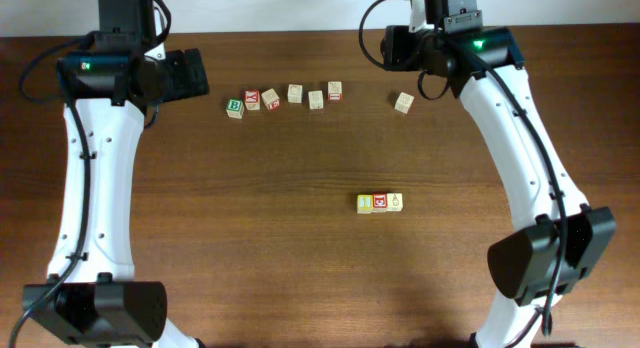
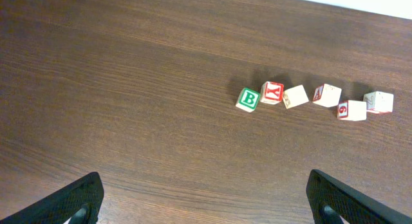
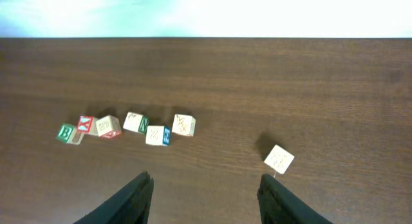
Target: Rotate 4 blocks
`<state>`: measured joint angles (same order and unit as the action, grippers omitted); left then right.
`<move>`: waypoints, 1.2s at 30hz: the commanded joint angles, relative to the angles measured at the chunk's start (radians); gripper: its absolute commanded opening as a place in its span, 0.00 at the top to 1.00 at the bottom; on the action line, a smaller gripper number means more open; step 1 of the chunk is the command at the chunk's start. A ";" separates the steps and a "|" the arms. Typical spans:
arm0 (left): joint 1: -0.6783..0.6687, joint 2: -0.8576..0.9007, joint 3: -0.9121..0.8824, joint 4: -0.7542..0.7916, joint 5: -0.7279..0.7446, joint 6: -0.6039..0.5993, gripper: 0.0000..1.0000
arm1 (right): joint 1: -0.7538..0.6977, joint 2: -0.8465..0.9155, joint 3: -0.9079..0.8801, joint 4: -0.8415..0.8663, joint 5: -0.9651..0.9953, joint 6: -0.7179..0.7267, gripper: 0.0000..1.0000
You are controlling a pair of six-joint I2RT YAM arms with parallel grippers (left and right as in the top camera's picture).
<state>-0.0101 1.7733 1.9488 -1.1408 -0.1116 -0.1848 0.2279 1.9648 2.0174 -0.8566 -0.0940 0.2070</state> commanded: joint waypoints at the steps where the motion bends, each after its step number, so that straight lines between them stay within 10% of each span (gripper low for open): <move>1: -0.001 -0.003 0.014 0.001 0.003 -0.013 0.01 | -0.005 0.123 0.013 0.006 0.021 0.032 0.47; 17: -0.001 -0.003 0.014 0.001 0.003 -0.013 0.01 | -0.001 0.416 0.001 0.038 0.365 0.480 0.39; 28: -0.001 -0.003 0.014 0.001 0.003 -0.012 0.01 | -0.034 0.433 0.001 0.037 0.306 0.412 0.64; 36: -0.001 -0.003 0.014 0.001 0.003 -0.013 0.01 | -0.036 0.465 0.001 0.101 0.256 0.359 0.56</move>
<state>-0.0101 1.7733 1.9488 -1.1404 -0.1116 -0.1848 0.1951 2.3939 2.0235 -0.7536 0.1623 0.5674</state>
